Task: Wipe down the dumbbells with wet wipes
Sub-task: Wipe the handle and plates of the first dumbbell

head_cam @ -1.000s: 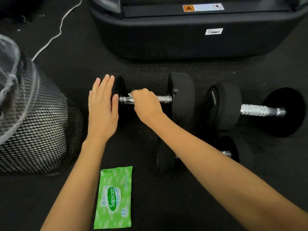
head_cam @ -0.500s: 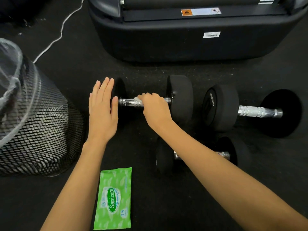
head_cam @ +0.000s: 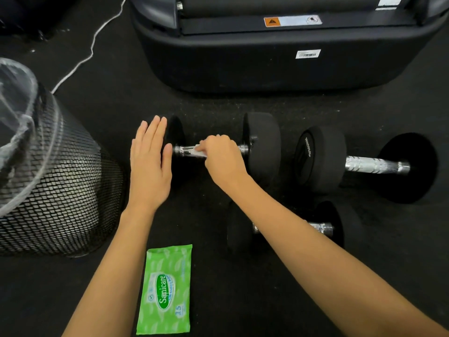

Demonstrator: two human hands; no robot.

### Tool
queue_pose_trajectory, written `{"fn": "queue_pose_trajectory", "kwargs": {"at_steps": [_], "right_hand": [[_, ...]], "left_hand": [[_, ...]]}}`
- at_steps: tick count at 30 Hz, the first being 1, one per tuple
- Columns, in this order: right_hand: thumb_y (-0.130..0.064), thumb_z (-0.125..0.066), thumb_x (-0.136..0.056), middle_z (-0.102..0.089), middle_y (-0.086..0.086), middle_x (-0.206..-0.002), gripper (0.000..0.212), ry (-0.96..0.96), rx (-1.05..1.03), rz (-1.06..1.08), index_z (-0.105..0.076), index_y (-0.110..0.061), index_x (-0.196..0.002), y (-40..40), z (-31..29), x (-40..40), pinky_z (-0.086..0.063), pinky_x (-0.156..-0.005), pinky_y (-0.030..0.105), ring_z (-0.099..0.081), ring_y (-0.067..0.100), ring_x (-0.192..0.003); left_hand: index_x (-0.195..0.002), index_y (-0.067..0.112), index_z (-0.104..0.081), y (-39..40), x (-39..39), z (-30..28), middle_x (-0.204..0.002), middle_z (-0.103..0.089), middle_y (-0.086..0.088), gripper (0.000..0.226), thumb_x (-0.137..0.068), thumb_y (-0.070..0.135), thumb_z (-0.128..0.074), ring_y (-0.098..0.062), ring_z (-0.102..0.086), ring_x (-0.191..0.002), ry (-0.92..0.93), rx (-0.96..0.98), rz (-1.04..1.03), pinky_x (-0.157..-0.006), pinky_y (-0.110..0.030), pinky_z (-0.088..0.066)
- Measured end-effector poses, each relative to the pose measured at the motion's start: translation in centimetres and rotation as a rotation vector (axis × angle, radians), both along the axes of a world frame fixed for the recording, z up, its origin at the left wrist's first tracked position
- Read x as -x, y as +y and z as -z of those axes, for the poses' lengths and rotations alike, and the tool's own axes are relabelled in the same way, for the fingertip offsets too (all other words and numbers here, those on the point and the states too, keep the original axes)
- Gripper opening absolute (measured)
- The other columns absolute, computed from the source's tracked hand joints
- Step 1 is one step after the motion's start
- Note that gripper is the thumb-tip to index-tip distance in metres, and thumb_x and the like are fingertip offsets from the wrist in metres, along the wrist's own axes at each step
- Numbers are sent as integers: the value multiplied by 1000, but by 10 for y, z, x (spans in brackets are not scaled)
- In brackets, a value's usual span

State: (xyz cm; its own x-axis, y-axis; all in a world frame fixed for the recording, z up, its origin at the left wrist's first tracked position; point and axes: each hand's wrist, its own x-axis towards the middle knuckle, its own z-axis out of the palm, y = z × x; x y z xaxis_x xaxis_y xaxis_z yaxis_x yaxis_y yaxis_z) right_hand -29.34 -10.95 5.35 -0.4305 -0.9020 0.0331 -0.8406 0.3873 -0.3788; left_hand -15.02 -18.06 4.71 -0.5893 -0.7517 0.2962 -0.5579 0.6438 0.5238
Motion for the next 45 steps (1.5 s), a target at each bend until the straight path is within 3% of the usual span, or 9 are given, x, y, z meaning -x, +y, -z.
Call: {"fn": "queue_pose_trajectory", "kwargs": {"at_steps": [9, 17, 23, 27, 30, 35, 38, 41, 45], "right_hand": [[-7, -55, -90, -64, 6, -109, 39, -6, -6, -93, -60, -20, -126, 7, -8, 5, -48, -84, 33, -61, 24, -99], [1, -69, -79, -67, 2, -88, 20, -279, 91, -82, -71, -16, -89, 9, -44, 40, -58, -72, 35, -67, 16, -77], [1, -78, -71, -65, 5, -90, 23, -546, 329, -175, -62, -3, -86, 25, -64, 49, -58, -71, 27, -70, 11, -76], [-4, -77, -74, -62, 2, -91, 18, -500, 508, -80, -62, -8, -85, 32, -57, 55, -56, -70, 21, -67, 6, -74], [-13, -72, -82, -58, -3, -93, 10, -279, 672, 100, -63, -14, -86, 46, -46, 68, -49, -75, 15, -58, 0, -80], [-39, -58, -91, -55, -5, -124, 33, -178, 528, 256, -58, -22, -120, 66, -9, 80, -43, -101, 41, -51, 9, -117], [-45, -49, -97, -35, 0, -153, 52, -402, 443, 289, -42, -23, -143, 65, -1, 71, -25, -116, 30, -26, 11, -143], [-46, -47, -97, -18, -2, -160, 60, -559, 421, 319, -28, -26, -150, 65, -1, 69, -15, -108, 18, -12, 8, -147], [-46, -44, -98, -18, -1, -160, 60, -553, 423, 305, -27, -24, -151, 63, 0, 70, -16, -106, 18, -14, 9, -146]], "left_hand": [[-155, 19, -26, -2, 0, -5, -162, -22, 3, 50, -106, 23, -37, -16, -6, -152, -29, 10, 29, -123, -48, -10], [-148, 19, -43, 4, 12, -23, -162, -23, -4, 48, -101, 28, -51, -25, -14, -151, -159, 225, 86, -120, -51, -19], [-150, 15, -37, 35, 46, -24, -132, -59, 12, 76, -85, 21, -76, 0, -53, -125, 279, -269, 254, -107, -24, -41], [-114, 17, -70, 44, 58, -19, -104, -74, 4, 32, -83, 15, -77, -14, -70, -99, 515, -381, 116, -87, -40, -57], [-95, 26, -74, 38, 63, -20, -84, -75, 12, 15, -82, 19, -79, -7, -73, -87, 624, -490, -89, -79, -26, -57], [-102, 11, -75, 27, 77, -21, -97, -73, 10, 16, -90, 20, -69, -2, -68, -90, 423, -149, -135, -79, -11, -49], [-99, 4, -61, 28, 94, -7, -98, -69, -5, 8, -94, 11, -61, -14, -66, -92, 238, -106, 74, -83, -22, -52], [-114, 5, -54, 37, 99, 9, -101, -62, -2, 21, -94, 3, -58, -12, -58, -94, 21, -104, 319, -98, -36, -47], [-127, 2, -48, 48, 87, 28, -141, -54, -7, 33, -94, 2, -55, -18, -46, -134, -91, -23, 364, -123, -29, -12]]}}
